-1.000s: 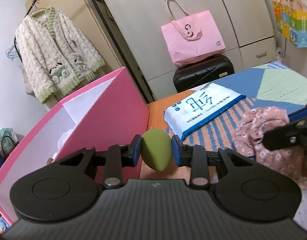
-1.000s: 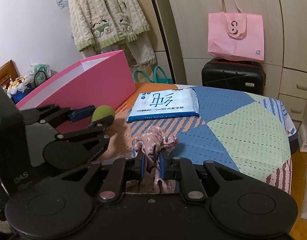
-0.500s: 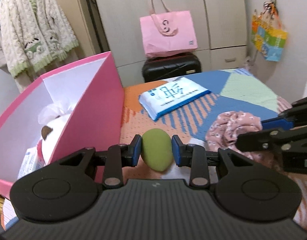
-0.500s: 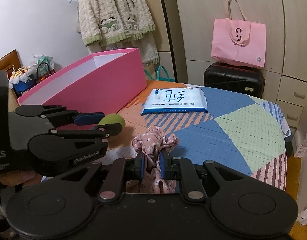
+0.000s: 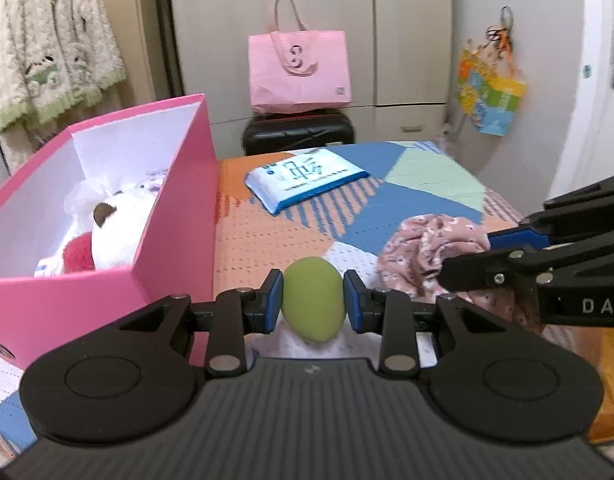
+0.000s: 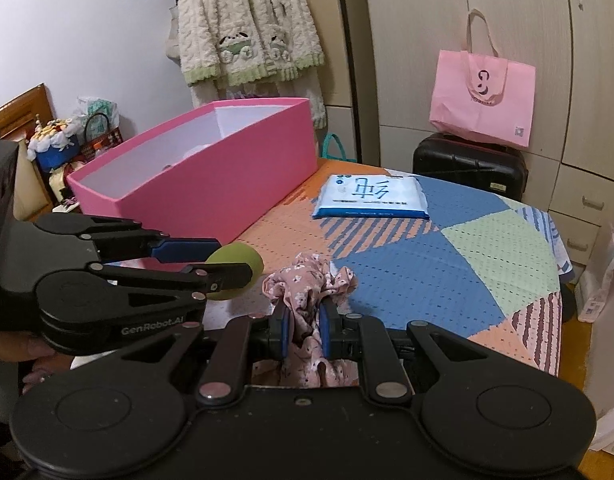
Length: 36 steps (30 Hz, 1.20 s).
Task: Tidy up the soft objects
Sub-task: 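Lift the floral cloth and green sponge and carry both over the pink box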
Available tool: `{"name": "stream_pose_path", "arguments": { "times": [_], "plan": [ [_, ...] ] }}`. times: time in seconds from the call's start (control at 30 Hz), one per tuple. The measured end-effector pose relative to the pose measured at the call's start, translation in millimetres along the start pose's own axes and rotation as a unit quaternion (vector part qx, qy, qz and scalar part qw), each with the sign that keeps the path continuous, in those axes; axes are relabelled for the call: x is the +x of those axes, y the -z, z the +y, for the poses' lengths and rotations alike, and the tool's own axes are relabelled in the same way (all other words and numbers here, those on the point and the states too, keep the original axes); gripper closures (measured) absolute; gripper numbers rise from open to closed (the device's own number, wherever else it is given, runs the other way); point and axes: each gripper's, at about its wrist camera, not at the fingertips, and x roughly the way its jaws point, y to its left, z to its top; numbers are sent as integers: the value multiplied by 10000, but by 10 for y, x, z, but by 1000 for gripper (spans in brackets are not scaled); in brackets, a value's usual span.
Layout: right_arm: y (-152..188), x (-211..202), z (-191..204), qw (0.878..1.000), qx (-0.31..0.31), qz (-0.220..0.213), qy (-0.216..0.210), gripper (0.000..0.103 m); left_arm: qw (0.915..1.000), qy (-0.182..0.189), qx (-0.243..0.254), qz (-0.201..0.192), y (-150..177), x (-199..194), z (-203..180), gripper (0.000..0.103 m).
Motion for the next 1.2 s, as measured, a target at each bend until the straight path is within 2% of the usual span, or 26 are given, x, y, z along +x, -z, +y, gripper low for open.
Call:
{"name": "stream_pose_path", "arguments": {
  "times": [0.27, 0.57, 0.83, 0.97, 1.2],
  "plan": [
    [95, -189, 197, 9992, 31, 30, -391, 84, 9964, 721, -222, 385, 196, -251, 179, 72],
    [86, -294, 500, 9935, 102, 218, -1114, 84, 9902, 1121, -498, 661, 362, -580, 471, 72],
    [-139, -332, 854, 9874, -47, 301, -1551, 84, 9923, 1023, -331, 615, 181, -1025, 822, 72],
    [-358, -321, 962, 9818, 189, 481, -1825, 84, 9923, 1033, -417, 543, -34, -1225, 1033, 72],
    [-818, -359, 1156, 9817, 77, 288, -1879, 84, 9964, 811, -128, -190, -358, -1578, 1202, 71]
  ]
}}
